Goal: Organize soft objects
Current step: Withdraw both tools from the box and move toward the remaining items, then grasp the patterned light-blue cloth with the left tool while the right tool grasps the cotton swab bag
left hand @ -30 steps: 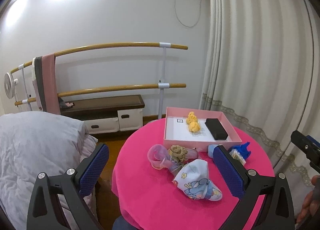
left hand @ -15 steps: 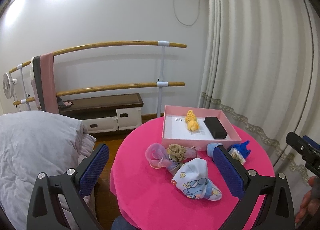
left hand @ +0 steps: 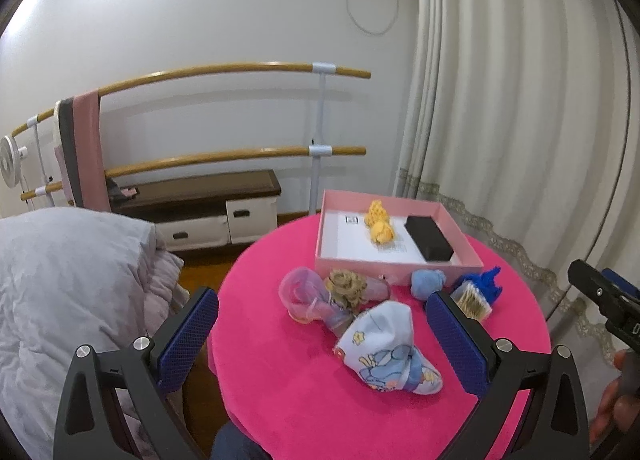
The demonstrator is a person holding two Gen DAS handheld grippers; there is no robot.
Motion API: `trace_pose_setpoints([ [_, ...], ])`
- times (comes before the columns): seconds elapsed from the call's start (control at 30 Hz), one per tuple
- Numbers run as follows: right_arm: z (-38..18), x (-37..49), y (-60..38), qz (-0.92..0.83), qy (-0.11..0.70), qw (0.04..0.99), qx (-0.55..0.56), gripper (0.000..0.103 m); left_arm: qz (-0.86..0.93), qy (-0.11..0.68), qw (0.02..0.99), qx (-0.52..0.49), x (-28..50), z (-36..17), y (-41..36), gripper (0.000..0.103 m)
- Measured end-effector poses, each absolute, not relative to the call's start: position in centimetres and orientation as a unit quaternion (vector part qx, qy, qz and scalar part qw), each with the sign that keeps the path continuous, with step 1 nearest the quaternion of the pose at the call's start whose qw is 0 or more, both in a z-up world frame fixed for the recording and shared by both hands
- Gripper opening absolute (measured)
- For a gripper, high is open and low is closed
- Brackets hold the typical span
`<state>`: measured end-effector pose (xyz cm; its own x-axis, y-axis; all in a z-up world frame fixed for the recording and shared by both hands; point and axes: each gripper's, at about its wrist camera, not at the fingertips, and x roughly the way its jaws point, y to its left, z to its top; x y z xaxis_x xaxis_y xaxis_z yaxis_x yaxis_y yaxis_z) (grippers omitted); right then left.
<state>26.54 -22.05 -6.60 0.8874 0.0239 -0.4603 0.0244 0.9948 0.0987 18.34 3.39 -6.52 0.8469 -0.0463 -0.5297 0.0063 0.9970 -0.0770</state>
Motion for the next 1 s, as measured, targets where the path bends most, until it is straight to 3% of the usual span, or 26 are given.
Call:
trace_pose_setpoints([
  [0.77, -15.9, 33.5, -25.6, -0.005, 0.356, 0.931, 0.081, 0.103, -0.018, 0.425, 0.903, -0.056, 30.6, -17.6, -2.1, 0.103],
  [1.0, -17.4, 35.2, -25.1, 0.006, 0.375, 0.923, 0.081, 0.103, -0.028, 0.43, 0.9, -0.068, 33.7, -20.3, -2.9, 0.103],
])
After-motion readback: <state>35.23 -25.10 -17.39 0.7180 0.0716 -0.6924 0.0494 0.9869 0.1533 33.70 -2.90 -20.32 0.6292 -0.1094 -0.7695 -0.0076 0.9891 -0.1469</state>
